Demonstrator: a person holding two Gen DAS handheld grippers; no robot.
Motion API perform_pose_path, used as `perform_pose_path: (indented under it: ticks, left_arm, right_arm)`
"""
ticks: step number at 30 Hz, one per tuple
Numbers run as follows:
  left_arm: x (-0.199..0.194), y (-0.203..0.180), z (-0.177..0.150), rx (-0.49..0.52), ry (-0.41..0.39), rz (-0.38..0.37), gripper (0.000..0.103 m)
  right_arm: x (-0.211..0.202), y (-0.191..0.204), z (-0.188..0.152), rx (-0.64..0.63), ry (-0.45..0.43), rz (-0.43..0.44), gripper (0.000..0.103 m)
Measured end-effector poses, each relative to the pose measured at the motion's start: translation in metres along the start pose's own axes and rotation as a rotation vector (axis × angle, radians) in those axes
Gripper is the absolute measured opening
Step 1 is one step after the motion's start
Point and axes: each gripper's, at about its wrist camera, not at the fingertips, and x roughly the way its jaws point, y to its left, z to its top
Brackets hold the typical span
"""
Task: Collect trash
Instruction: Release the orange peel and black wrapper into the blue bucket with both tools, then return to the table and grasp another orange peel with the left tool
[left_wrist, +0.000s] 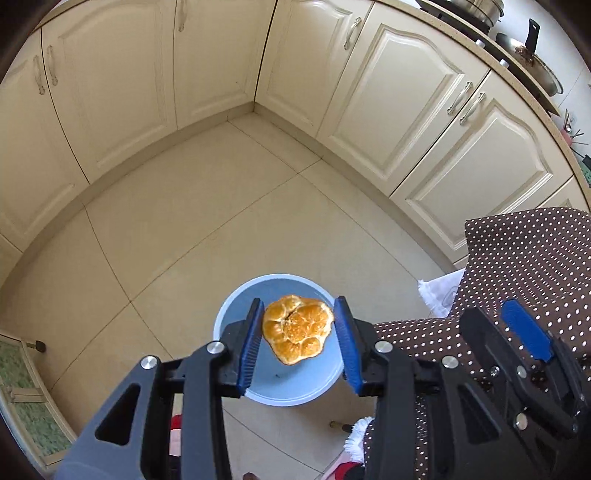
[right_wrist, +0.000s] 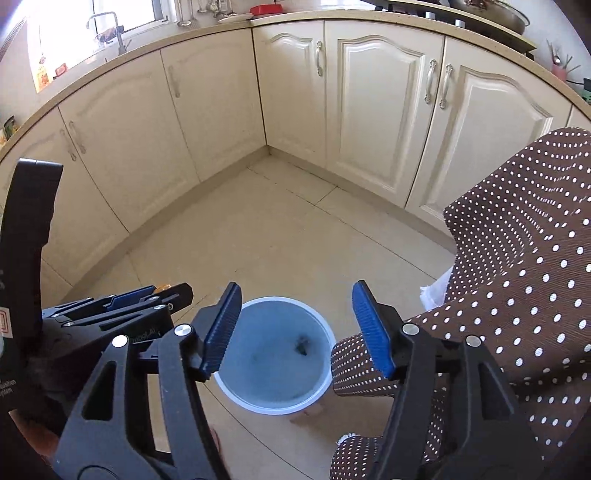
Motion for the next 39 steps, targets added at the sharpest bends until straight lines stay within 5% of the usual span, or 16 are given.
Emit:
perform_pose_path:
  ticks: [5, 12, 21, 30, 39]
  left_arm:
    - [-0.001, -0.002, 0.001, -0.001, 0.001, -0.004, 0.049]
    - [-0.024, -0.003, 0.001, -0.008, -0.023, -0.009, 0.050]
    - [-0.108, -0.033, -0.005, 0.050, -0.148, -0.072, 0.052]
    - [-0.187, -0.129, -0.043, 0.225, -0.239, -0.185, 0.059]
    - [-0.201, -0.247, -0.100, 0.459, -0.178, -0.279, 0.063]
  right_arm:
    - [-0.004, -0.007, 0.000, 0.017, -0.001, -0.003, 0.062]
    - [-0.025, -0.004, 0.004, 0.012, -0.027, 0.008, 0.063]
    - [-0.118, -0.018, 0.016, 0.035, -0.167, -0.012, 0.063]
    - [-0.233, -0.082, -0.010, 0.131, -0.307, -0.146, 0.067]
    - [-0.299, -0.173, -0.058, 0.280, -0.342, -0.306, 0.069]
